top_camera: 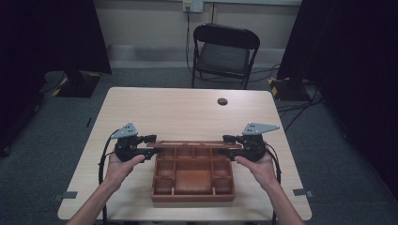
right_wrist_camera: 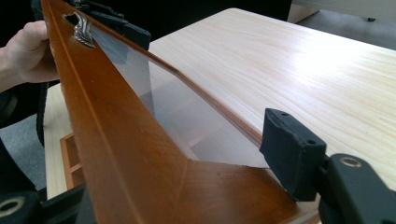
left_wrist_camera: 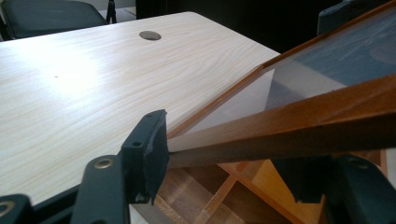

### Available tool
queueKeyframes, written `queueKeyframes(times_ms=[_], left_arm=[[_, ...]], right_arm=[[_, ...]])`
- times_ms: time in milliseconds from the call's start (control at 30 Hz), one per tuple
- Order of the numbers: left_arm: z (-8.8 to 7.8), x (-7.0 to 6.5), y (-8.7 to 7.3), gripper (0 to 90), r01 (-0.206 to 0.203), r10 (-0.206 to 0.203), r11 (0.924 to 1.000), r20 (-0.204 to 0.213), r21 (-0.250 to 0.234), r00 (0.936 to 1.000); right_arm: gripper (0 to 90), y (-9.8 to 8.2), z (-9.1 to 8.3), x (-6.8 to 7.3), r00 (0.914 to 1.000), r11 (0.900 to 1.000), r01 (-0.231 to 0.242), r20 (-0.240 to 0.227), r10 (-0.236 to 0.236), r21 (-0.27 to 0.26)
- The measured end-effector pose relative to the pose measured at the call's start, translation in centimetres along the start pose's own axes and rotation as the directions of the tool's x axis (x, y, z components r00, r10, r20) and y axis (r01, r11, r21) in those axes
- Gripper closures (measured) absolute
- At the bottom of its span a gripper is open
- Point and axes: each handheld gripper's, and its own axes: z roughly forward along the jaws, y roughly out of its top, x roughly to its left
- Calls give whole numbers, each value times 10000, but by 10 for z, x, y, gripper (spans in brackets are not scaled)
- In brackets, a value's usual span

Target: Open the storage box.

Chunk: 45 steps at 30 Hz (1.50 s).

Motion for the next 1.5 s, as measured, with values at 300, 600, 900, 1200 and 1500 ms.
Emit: queueKeyframes(times_ms=[300,600,900,1200,1500], left_arm=[[5,6,3,401,112,-111,9999,65,-118,9999],[8,11,3,409,300,-298,9992,99,-262,9995],[17,17,2,408,336,-331,9992,240,-234,9992],[21,22,5,449,114,-114,9999,170,-45,9998],[23,26,8,474,116,-117,9999,192,78,9997]], right_arm=[[415,-3,2,-8,9997,9997,-208,96,209,-82],[416,-4,7,-17,9990,9993,-377,219,379,-69],[414,-4,11,-23,9985,9985,-509,205,513,-186],[415,-3,12,-28,9979,9977,-575,279,585,-348],[410,1,15,-34,9968,9969,-674,403,690,-405]])
